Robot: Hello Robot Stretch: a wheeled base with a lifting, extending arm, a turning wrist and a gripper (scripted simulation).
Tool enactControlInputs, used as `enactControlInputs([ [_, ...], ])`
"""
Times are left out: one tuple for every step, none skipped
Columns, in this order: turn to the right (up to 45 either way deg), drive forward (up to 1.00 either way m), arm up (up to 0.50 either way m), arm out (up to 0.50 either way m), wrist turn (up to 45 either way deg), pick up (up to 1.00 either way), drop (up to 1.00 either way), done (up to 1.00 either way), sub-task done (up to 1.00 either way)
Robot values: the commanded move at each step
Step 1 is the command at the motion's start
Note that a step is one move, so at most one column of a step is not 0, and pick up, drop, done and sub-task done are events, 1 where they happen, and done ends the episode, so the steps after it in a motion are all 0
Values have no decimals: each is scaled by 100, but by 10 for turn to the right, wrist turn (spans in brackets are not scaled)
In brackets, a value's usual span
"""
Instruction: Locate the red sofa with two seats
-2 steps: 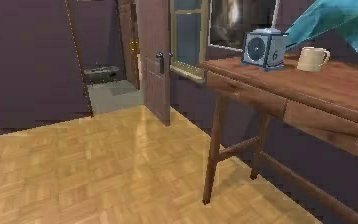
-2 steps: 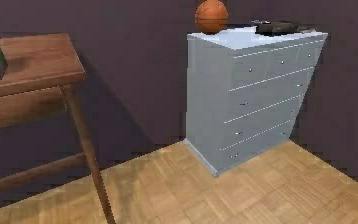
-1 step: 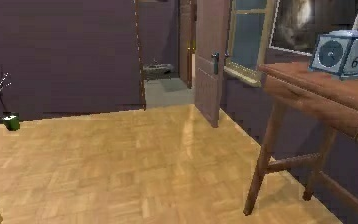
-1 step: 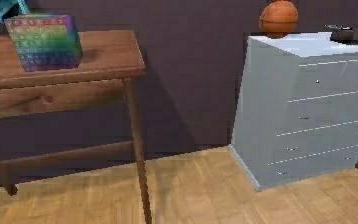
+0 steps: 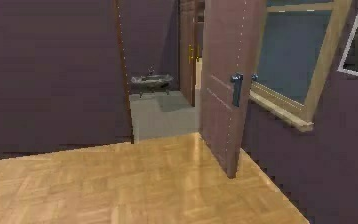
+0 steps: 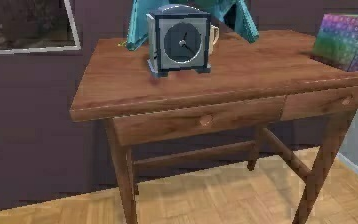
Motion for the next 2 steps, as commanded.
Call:
enactControlInputs([
  [0, 100, 0, 0, 0, 0, 0, 0, 0],
  [0, 100, 0, 0, 0, 0, 0, 0, 0],
])
